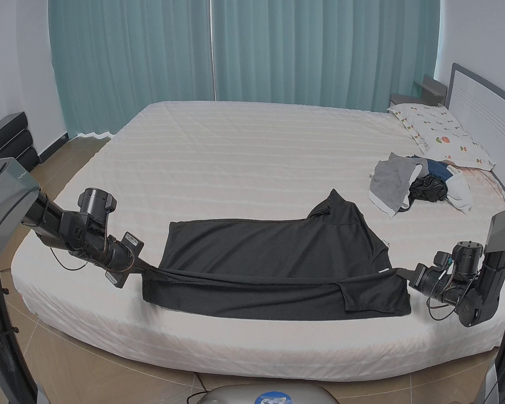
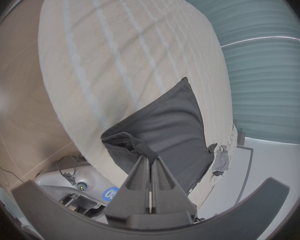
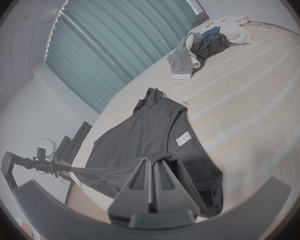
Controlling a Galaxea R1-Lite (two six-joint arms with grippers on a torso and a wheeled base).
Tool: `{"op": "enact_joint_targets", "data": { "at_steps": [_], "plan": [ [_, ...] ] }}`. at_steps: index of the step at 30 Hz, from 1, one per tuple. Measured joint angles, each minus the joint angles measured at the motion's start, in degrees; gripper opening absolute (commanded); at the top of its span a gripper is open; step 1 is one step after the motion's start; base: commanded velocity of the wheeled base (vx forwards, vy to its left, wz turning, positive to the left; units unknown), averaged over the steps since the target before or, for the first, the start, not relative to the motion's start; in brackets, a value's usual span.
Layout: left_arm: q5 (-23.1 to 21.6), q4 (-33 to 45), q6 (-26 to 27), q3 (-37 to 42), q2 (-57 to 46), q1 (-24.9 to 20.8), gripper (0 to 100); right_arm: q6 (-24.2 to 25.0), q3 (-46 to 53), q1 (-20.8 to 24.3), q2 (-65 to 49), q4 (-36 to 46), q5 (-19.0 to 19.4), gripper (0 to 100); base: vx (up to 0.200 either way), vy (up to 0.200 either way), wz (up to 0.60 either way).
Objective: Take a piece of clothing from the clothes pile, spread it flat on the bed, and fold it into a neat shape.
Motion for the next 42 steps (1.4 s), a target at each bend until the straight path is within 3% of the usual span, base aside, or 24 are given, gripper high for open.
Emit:
{"op": "enact_joint_targets", "data": {
  "at_steps": [5, 13, 29, 42],
  "plan": [
    [0.74, -1.38, -0.69, -1.27, 1.68, -0.44, 0, 0.23, -2.12, 0.44, 2.26, -0.02, -1.65, 0, 0.0, 0.0, 0.0],
    [8.7, -6.49, -1.07, -1.77, 4.79, -3.22, 0, 0.34, -4.58, 2.51, 5.53, -0.13, -5.45, 0, 0.0, 0.0, 0.0],
    [9.03, -6.81, -3.13, -3.15, 6.95, -4.24, 0, 0.37, -5.19, 3.77, 9.31, -5.58, -8.84, 0, 0.0, 0.0, 0.0],
    [9.78, -6.79, -3.49, -3.56, 7.34, -4.24, 0, 4.5, -7.62, 4.92, 10.52, -5.74, -12.57, 0, 0.0, 0.0, 0.0]
  ]
}}
